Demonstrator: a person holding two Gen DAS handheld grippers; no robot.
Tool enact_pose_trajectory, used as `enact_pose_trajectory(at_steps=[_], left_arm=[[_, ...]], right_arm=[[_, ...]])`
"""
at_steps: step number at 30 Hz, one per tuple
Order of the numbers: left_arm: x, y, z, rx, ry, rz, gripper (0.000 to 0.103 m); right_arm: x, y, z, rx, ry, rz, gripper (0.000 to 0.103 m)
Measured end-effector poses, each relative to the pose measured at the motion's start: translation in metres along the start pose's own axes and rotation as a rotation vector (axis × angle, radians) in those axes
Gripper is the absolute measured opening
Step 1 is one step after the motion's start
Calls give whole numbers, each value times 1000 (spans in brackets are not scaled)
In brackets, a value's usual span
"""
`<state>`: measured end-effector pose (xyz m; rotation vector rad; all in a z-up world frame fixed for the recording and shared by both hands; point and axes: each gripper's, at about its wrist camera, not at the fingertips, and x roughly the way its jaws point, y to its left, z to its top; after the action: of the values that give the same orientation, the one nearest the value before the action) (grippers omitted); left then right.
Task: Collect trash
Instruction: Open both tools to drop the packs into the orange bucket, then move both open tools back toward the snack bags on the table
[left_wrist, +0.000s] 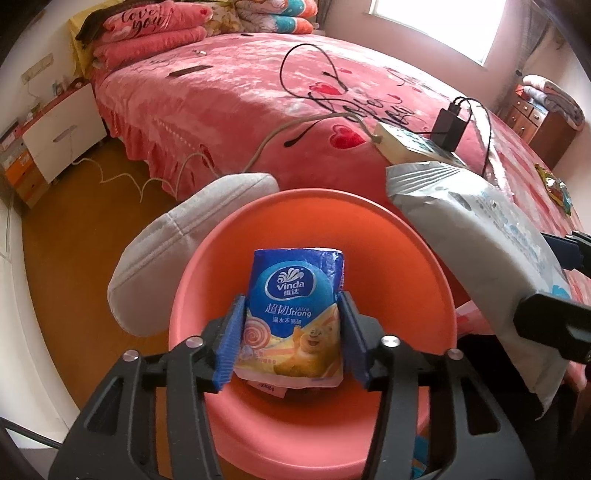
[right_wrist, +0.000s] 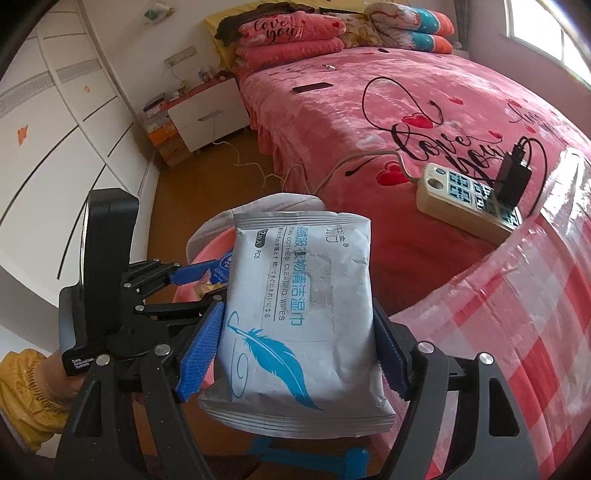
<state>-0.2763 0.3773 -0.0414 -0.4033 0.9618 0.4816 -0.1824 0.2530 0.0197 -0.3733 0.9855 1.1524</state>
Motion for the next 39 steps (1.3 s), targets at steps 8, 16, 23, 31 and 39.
enact_pose_trajectory(at_steps=[8, 16, 23, 31, 39], left_arm=[[4, 2, 0, -9, 11, 28, 74], [1, -1, 1, -9, 6, 42, 79], [-6, -18, 4, 30, -1, 33, 80], [-16, -44, 8, 80, -14, 28, 80], [-25, -71, 14, 132, -32, 23, 81]], right_arm=[[-3, -8, 0, 12, -37, -6, 86], [-26, -29, -7, 63, -105, -33, 87], [-37, -52, -23, 134, -123, -51, 87], [-51, -67, -37, 177, -156, -73, 87], [-62, -80, -51, 208, -167, -99, 93]])
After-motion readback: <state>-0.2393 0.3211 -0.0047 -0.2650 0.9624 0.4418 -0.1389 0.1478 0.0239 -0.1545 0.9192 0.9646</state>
